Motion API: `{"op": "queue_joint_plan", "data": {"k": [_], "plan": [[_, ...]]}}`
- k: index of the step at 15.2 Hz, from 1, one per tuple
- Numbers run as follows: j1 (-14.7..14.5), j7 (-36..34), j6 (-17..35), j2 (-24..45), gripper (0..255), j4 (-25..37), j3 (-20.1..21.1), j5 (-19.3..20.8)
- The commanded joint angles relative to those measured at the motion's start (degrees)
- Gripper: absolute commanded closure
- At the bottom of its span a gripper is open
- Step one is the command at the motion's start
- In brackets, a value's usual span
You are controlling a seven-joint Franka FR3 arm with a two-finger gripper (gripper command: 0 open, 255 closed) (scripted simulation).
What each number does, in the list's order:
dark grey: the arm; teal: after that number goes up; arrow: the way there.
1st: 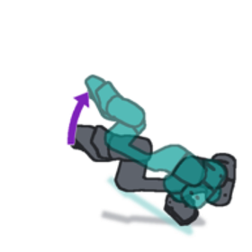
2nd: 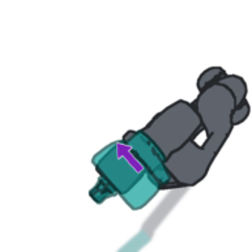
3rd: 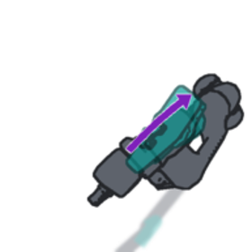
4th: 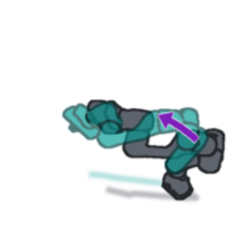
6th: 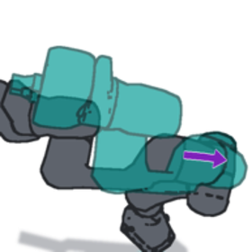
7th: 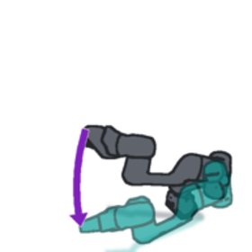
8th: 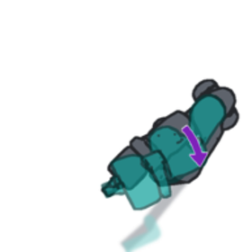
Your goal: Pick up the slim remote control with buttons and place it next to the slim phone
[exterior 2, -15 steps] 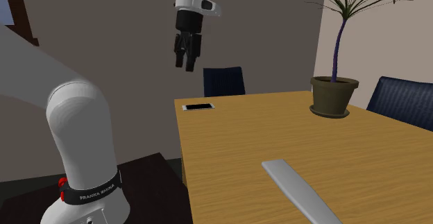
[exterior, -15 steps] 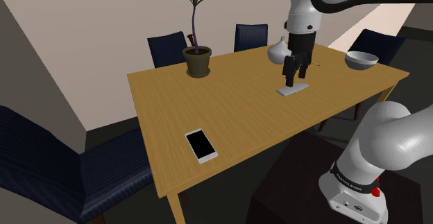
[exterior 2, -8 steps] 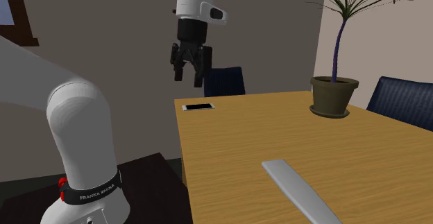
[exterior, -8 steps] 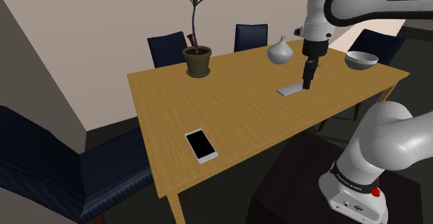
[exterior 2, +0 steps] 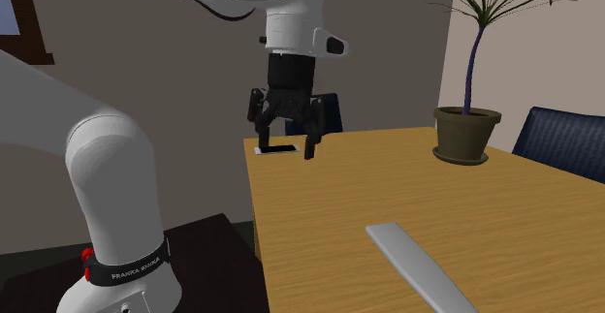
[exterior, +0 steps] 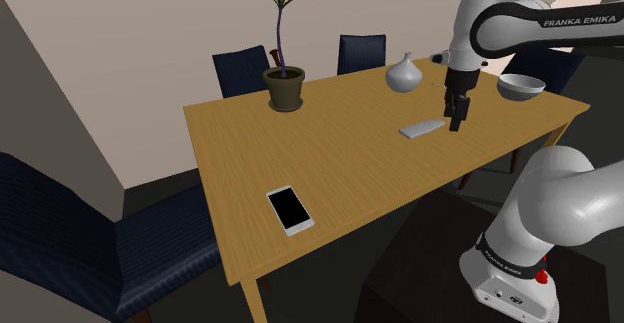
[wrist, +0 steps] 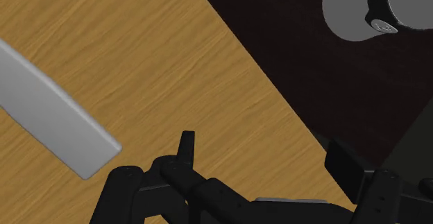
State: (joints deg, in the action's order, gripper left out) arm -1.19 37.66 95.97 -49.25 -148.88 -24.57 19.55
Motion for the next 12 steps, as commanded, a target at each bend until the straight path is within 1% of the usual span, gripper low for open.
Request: {"op": "queue_joint_plan", "data": {"k": [1,4,7,10,12], "plan": [[-0.6,6.4,2.9,1.8,0,0.3,-4.2,3.0],[-2.2,15.2,7.3,5.2,0,1.4,-10.4,6.4],[-4.9,24.0,12.0,9.8,0,3.6,-17.0,8.6],[-9.1,33.0,16.9,15.2,0,6.6,-24.0,9.2],[-12.8,39.3,20.2,19.2,0,9.0,-29.3,8.6]]}}
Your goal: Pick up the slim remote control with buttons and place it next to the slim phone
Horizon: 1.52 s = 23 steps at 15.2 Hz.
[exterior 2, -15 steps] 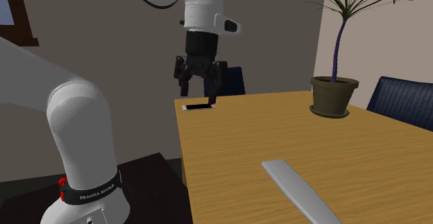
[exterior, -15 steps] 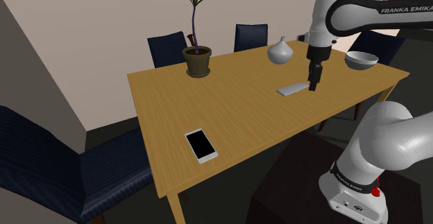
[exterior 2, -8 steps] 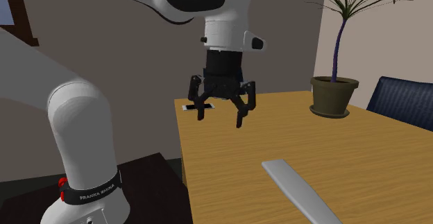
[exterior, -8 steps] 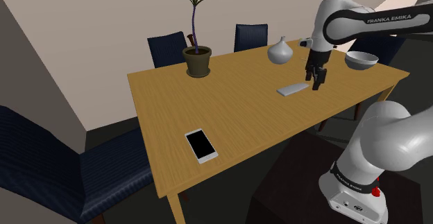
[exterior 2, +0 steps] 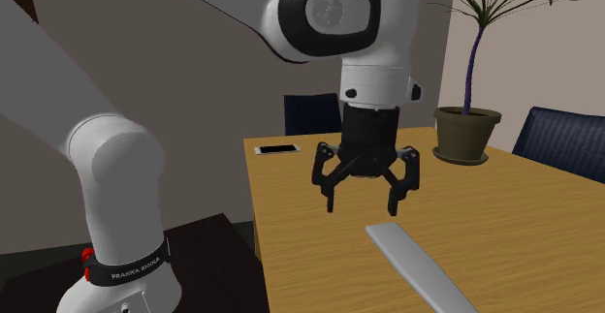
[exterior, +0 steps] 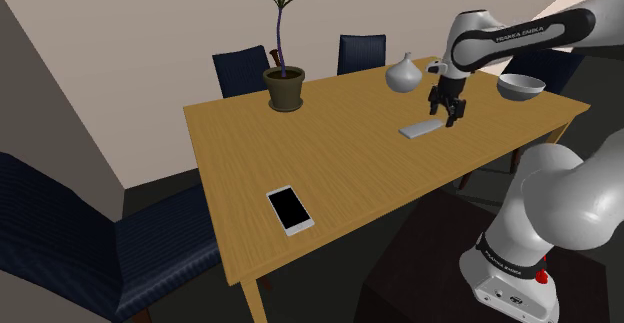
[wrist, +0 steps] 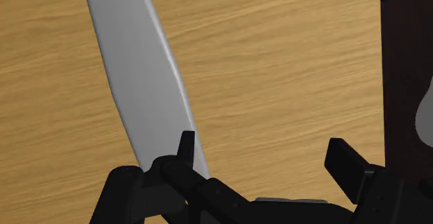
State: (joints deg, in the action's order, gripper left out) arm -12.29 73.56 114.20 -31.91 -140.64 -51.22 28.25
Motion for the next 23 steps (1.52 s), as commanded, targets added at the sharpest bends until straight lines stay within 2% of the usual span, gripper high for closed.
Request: {"op": "queue_joint_plan", "data": {"k": [1,4,7,10,14,15,22,23], "plan": [[-3.9,6.7,3.6,4.0,0,2.1,-5.4,-0.8],[-12.7,17.6,8.5,11.3,0,6.4,-15.6,-5.1],[-26.2,29.2,12.4,19.1,0,10.5,-30.1,-12.7],[-31.5,30.2,15.0,20.6,0,9.4,-36.0,-13.9],[-40.9,29.6,18.0,20.3,0,8.2,-45.8,-13.0],[-42.0,29.1,18.3,19.9,0,8.1,-46.9,-12.3],[-41.9,29.1,18.3,19.8,0,8.1,-46.8,-12.3],[-41.9,29.1,18.3,19.8,255,8.1,-46.8,-12.3]]}}
